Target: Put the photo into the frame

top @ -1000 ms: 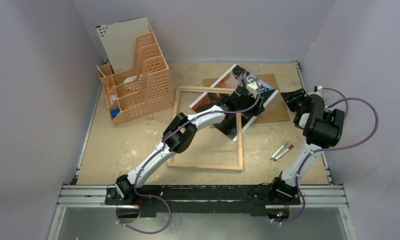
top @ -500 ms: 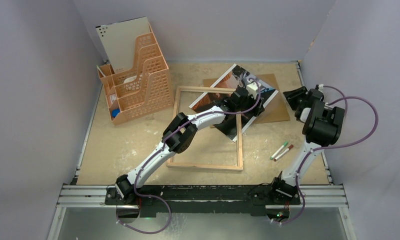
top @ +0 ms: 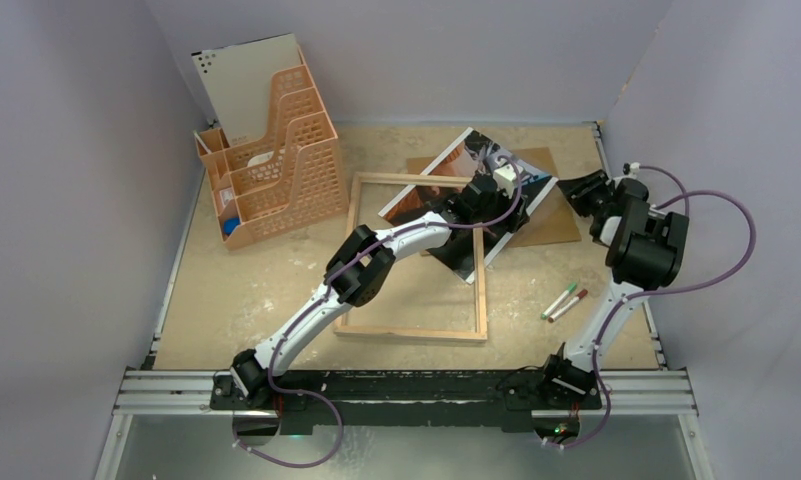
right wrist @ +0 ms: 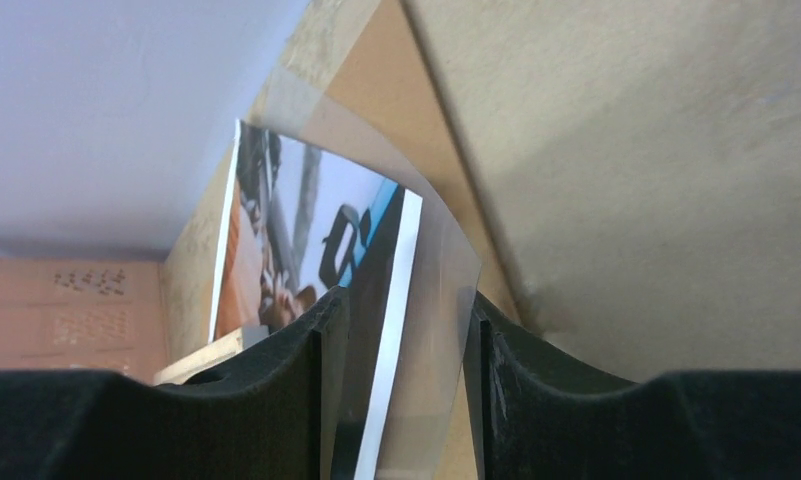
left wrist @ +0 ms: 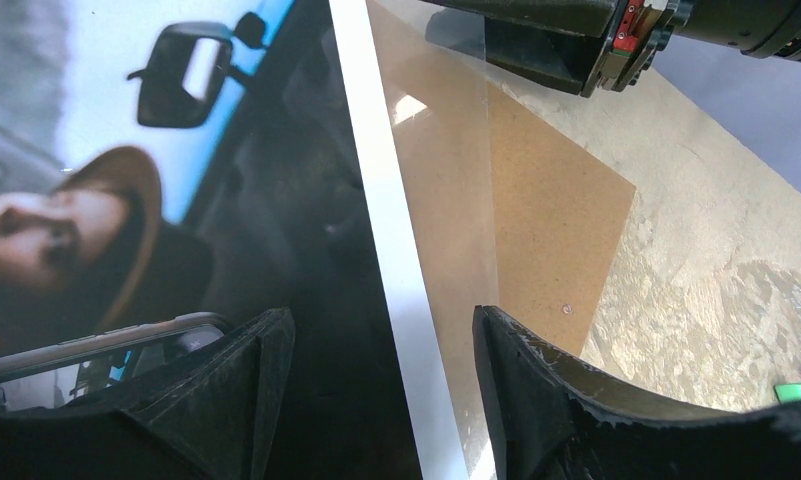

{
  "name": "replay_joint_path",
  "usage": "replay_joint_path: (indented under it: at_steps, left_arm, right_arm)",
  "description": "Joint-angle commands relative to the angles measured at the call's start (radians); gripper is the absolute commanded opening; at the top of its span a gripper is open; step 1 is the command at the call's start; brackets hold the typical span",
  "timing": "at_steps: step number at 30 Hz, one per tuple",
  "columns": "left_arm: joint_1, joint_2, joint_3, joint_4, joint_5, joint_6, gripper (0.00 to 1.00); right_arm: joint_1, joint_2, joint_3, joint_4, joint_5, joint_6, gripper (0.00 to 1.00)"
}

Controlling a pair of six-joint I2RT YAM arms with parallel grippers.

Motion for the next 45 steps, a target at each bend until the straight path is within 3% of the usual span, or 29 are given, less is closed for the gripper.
replay_joint_path:
  at_steps: [1, 10, 16, 24, 30, 36, 45]
  left_arm:
    - [0.016, 0.076, -0.047, -0.215, 0.002, -0.052, 0.68]
    - [0.021, 0.054, -0.058, -0.208, 0.002, -0.052, 0.68]
    - [0.037, -0.015, -0.084, -0.18, 0.025, -0.049, 0.69]
    - [0.089, -0.247, -0.219, -0.05, 0.192, -0.053, 0.8]
    - [0.09, -0.368, -0.267, -0.026, 0.246, -0.088, 0.83]
    - [0.088, -0.452, -0.318, -0.042, 0.191, -0.118, 0.83]
    - [0.081, -0.553, -0.345, -0.211, 0.021, -0.091, 0.83]
  right_arm:
    - [0.01, -0.036, -0.006, 0.043, -0.097, -0.026, 0.45]
    - [0.029, -0.084, -0.062, 0.008, -0.047, -0.1, 0.24]
    - [0.036, -0.207, -0.144, 0.017, 0.044, -0.141, 0.0]
    - [0.037, -0.412, -0.167, -0.091, 0.177, -0.188, 0.0]
    - [0.038, -0.558, -0.098, -0.26, 0.316, -0.265, 0.0]
    - [0.038, -0.665, -0.021, -0.385, 0.405, -0.35, 0.0]
    - [0.046, -0.718, 0.124, -0.569, 0.501, -0.48, 0.0]
